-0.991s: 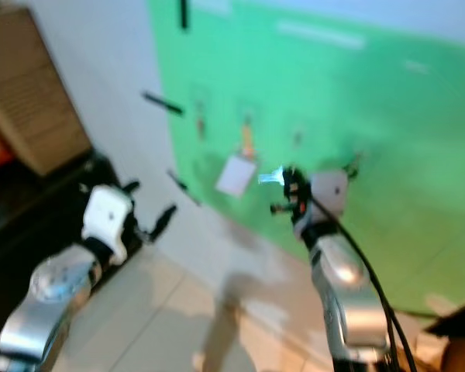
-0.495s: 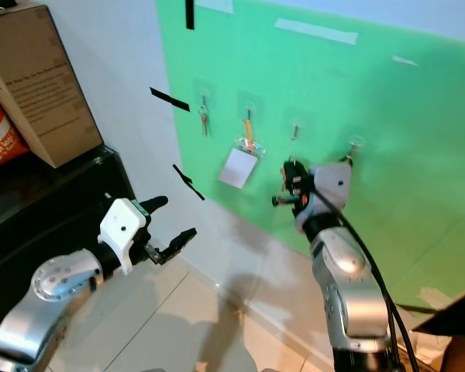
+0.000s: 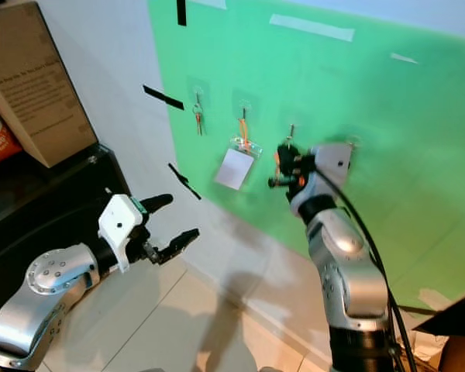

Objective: Hang keys on a hook

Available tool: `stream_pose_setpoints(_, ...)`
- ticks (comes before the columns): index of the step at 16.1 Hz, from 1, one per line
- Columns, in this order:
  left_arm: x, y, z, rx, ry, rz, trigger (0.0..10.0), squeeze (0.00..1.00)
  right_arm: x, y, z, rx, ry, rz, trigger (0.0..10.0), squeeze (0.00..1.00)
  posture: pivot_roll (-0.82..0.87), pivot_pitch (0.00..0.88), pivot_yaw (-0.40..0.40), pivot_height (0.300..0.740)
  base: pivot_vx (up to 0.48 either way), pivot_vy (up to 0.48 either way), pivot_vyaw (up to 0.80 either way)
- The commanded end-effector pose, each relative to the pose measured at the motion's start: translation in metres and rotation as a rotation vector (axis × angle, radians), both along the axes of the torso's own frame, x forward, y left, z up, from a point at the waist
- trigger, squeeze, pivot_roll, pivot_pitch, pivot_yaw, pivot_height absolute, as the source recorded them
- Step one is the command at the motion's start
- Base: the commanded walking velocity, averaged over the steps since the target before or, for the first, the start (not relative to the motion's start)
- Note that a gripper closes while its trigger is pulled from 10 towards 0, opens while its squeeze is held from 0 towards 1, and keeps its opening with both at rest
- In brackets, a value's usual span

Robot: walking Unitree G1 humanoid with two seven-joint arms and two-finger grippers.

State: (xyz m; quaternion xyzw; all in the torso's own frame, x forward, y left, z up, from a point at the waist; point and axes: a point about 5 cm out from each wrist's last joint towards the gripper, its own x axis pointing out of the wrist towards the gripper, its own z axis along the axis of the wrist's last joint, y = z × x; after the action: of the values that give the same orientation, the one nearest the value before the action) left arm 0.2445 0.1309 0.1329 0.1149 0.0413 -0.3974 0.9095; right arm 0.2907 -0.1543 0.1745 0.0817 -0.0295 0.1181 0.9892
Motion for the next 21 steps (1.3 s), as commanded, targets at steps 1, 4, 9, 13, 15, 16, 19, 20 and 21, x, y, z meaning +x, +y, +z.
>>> stream_pose_setpoints(1, 0.000, 0.001, 0.005, 0.002, -0.009, -0.012, 10.0, 0.00, 0.000, -0.004, 0.004, 0.043, -0.001, -0.009, 10.0, 0.00, 0.00, 0.000, 0.024, 0.740, 0.000, 0.000, 0.00)
stream_pose_setpoints(4, 0.000, 0.001, 0.005, 0.002, -0.005, -0.019, 10.0, 0.00, -0.001, -0.006, 0.008, 0.085, -0.012, -0.011, 10.0, 0.00, 0.00, 0.000, 0.026, 0.740, 0.000, 0.000, 0.00)
stream_pose_setpoints(9, -0.001, 0.000, 0.006, 0.003, 0.004, -0.034, 10.0, 0.00, -0.009, -0.008, 0.003, 0.114, 0.018, -0.012, 10.0, 0.00, 0.00, 0.000, 0.028, 0.740, 0.000, 0.000, 0.00)
stream_pose_setpoints(13, -0.002, -0.003, 0.005, 0.001, 0.006, -0.044, 10.0, 0.00, -0.017, -0.006, 0.004, 0.128, 0.017, 0.007, 10.0, 0.00, -0.01, 0.000, 0.029, 0.740, 0.000, 0.000, 0.00)
stream_pose_setpoints(15, -0.003, -0.004, 0.005, 0.000, 0.007, -0.048, 10.0, 0.00, -0.018, -0.008, 0.010, 0.150, -0.009, 0.002, 10.0, 0.00, -0.01, 0.000, 0.029, 0.740, 0.000, 0.000, 0.00)
stream_pose_setpoints(16, -0.003, -0.004, 0.005, 0.000, 0.008, -0.048, 10.0, 0.00, -0.018, -0.008, 0.013, 0.157, -0.020, -0.001, 10.0, 0.00, -0.01, 0.000, 0.028, 0.740, 0.000, 0.000, 0.00)
stream_pose_setpoints(19, -0.004, -0.004, 0.005, -0.001, 0.009, -0.048, 10.0, 0.00, -0.017, -0.009, 0.017, 0.164, -0.034, 0.000, 10.0, 0.00, -0.01, 0.000, 0.024, 0.740, 0.000, 0.000, 0.00)
stream_pose_setpoints(20, -0.004, -0.004, 0.005, -0.001, 0.009, -0.047, 10.0, 0.00, -0.016, -0.009, 0.018, 0.166, -0.036, 0.002, 10.0, 0.00, -0.01, 0.000, 0.023, 0.740, 0.000, 0.000, 0.00)
stream_pose_setpoints(21, -0.004, -0.004, 0.005, -0.001, 0.010, -0.046, 10.0, 0.00, -0.016, -0.009, 0.018, 0.166, -0.035, 0.000, 10.0, 0.00, -0.01, 0.000, 0.023, 0.740, 0.000, 0.000, 0.00)
